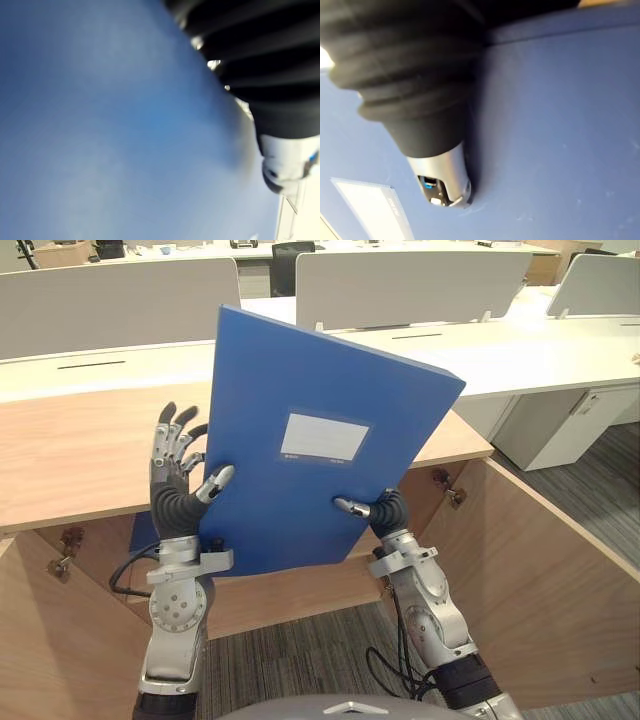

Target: Walk over to the cabinet, pick up the folder, carry it to the office cabinet, place the folder inside the office cabinet, then close the office cabinet door

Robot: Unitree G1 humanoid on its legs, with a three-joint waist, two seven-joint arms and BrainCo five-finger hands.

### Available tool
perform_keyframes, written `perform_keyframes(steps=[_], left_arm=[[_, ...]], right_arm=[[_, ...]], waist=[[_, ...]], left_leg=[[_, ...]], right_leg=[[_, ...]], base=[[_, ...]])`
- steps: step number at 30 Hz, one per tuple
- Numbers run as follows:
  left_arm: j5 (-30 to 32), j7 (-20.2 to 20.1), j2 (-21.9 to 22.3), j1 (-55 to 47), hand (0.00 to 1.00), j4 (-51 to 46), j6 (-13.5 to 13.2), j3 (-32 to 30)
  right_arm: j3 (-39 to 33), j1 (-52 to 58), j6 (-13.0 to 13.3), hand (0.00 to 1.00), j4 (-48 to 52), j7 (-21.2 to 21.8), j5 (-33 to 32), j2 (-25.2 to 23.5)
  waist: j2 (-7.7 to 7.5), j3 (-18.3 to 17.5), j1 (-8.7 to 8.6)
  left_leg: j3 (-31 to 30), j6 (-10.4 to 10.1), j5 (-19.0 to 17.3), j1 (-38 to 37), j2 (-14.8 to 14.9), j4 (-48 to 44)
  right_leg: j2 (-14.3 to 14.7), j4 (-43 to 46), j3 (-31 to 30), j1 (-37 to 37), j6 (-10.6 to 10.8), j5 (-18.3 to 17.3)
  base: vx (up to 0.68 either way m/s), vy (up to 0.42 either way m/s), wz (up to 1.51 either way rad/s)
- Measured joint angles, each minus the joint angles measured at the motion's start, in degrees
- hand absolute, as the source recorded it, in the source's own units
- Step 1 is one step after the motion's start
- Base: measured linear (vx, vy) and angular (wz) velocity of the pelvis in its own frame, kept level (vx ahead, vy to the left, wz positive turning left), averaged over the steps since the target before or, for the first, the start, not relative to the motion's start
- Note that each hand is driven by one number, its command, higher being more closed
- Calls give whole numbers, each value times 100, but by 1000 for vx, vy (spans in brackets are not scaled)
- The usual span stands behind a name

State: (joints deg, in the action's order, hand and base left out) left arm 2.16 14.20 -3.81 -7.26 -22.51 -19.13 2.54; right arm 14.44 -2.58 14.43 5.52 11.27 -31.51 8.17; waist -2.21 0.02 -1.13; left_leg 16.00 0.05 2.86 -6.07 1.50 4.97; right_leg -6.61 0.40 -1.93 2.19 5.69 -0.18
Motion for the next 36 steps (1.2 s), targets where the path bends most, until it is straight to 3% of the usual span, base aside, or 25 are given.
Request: perform_keyframes(steps=[5,14,20,27,36], left_arm=[[0,75,157,-316,0,112,-9,-581],[-794,292,514,-860,0,449,-5,-1845],[-883,141,683,-1154,0,954,50,-1992],[-878,-465,714,-1402,0,2747,496,-1911],[-818,-748,462,-1196,0,5333,827,-1732]], right_arm=[[-234,5,32,100,231,-36,-11,-355],[-764,12,272,100,843,-180,4,-579],[-903,12,271,100,868,-197,66,-579],[-838,170,261,100,883,-211,505,-549],[112,275,257,100,812,-301,980,-458]], waist=[[4,-22,53],[7,-24,141],[18,-19,190],[32,17,308],[11,153,297]], left_leg=[[-78,-6,12,3,3,-1],[-264,-13,13,11,2,0],[-395,-30,27,100,3,0],[-534,-35,32,137,8,0],[-547,-37,31,194,17,-1]], right_leg=[[-8,-11,100,49,0,2],[-21,-81,279,186,-11,-17],[-27,-78,428,184,-8,-36],[-29,-37,573,214,24,-82],[-27,-30,577,167,17,-100]], base=[[-26,-12,9],[-4,-8,10],[-4,-11,12],[4,-11,10],[1,-1,0]])
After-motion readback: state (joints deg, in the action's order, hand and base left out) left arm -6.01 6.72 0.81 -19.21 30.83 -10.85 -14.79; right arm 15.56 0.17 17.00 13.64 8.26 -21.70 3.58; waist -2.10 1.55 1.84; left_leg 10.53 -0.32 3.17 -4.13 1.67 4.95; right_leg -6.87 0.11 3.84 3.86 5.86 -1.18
